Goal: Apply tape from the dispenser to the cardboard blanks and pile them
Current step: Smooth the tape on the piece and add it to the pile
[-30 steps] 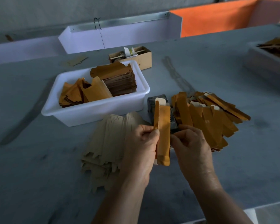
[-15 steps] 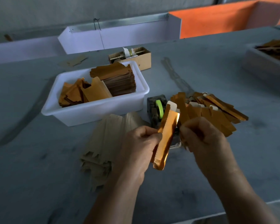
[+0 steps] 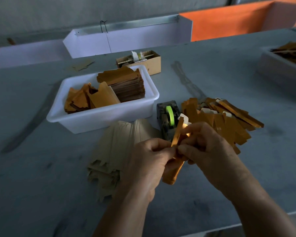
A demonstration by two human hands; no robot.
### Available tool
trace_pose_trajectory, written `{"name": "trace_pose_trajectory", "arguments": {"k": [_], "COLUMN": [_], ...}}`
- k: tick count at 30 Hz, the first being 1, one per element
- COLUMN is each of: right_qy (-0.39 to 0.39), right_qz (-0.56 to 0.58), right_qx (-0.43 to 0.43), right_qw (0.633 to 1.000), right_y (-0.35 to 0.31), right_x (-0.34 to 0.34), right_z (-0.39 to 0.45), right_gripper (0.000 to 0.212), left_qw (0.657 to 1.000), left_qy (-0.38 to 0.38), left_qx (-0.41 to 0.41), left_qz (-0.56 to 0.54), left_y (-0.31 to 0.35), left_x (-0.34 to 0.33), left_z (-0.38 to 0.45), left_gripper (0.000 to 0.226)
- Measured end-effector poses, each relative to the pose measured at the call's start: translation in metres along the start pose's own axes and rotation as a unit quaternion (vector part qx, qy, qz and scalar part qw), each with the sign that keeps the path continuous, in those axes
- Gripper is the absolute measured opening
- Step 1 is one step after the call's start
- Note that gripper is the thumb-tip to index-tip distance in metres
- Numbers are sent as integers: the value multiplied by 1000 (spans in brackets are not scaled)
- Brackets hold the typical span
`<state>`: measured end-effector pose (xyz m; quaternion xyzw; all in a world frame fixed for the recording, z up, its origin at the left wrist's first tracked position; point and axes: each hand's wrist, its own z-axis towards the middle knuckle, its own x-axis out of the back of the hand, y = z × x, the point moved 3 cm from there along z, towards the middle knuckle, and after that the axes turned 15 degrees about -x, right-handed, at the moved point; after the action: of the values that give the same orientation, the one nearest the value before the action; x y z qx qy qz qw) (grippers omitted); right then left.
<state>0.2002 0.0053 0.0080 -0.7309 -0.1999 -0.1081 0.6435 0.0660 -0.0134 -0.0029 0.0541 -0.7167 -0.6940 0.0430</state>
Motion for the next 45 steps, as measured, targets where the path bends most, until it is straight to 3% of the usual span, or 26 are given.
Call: {"name": "trace_pose_trajectory", "arguments": {"k": [8,14,20,24,29,31,34,36,38,42,45], "right_qy": [25,43,85,116,175,166,65,2,-21,-8,86], "right_qz": [-26,-71,-140,-206,-265,-223,-62,46,106,88,14], "right_qx": [-28,-15,-12,-37,-52,-27,-36,-72,-87,-74,-61], "right_qw": [999,996,986,971,947,960,995,996,990,993,994], "right_y": [1,-3,-10,-12,-16,-13,-6,-1,4,5,2], "right_x": [1,-3,-2,-2,3,2,-7,-13,-15,-14,-1], "right_z": [1,0,-4,-5,-6,-5,-3,0,3,10,23], "right_gripper": [25,27,23,29,47,45,37,34,16,9,13], "left_qw": [998,1000,991,966,961,971,979,984,990,991,969], "left_qy": [-38,-7,36,66,105,104,91,81,70,29,54], "left_qx": [30,9,-91,-169,-187,-173,-148,-126,-100,-81,-113], "left_qz": [-39,-14,88,185,174,129,110,96,70,100,212], "left_y": [1,-5,-5,-5,-2,1,2,-1,-4,-3,-1], "left_x": [1,0,-5,-12,-5,-2,-1,0,3,5,14], "left_z": [-1,-2,-7,-13,-15,-13,-12,-11,-11,-6,-1], "left_gripper": [17,17,25,15,13,16,15,16,19,22,16]}}
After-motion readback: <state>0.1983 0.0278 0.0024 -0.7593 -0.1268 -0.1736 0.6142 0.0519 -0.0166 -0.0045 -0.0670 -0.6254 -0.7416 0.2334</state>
